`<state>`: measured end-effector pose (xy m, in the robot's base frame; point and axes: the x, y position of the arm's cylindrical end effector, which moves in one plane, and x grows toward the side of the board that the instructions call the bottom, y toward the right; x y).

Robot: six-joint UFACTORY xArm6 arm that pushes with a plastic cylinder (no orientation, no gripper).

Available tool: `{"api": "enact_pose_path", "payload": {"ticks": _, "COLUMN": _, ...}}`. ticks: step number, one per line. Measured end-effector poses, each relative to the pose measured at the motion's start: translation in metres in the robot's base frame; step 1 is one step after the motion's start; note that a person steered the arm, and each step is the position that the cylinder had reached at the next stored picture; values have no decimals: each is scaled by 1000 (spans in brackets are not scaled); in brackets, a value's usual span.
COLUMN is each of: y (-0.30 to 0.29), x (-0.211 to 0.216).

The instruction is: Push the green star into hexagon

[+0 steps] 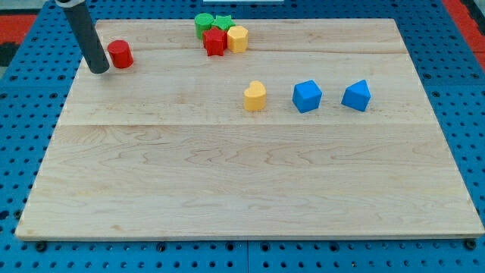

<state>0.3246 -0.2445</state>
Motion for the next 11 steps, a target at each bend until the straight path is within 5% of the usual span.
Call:
{"api": "enact_pose_path", "payload": {"ticks": 1, "y": -13, "x": 0}}
{"api": "enact_pose_path", "payload": {"ticks": 2, "y": -49, "x": -62}}
{"api": "enact_pose_path", "payload": {"ticks": 4, "y": 71, "x": -133}}
{"api": "enact_pose_path", "payload": {"ticks": 9, "y": 313, "x": -119}}
{"api": "enact_pose_path", "payload": {"ticks": 11, "y": 296, "x": -56}}
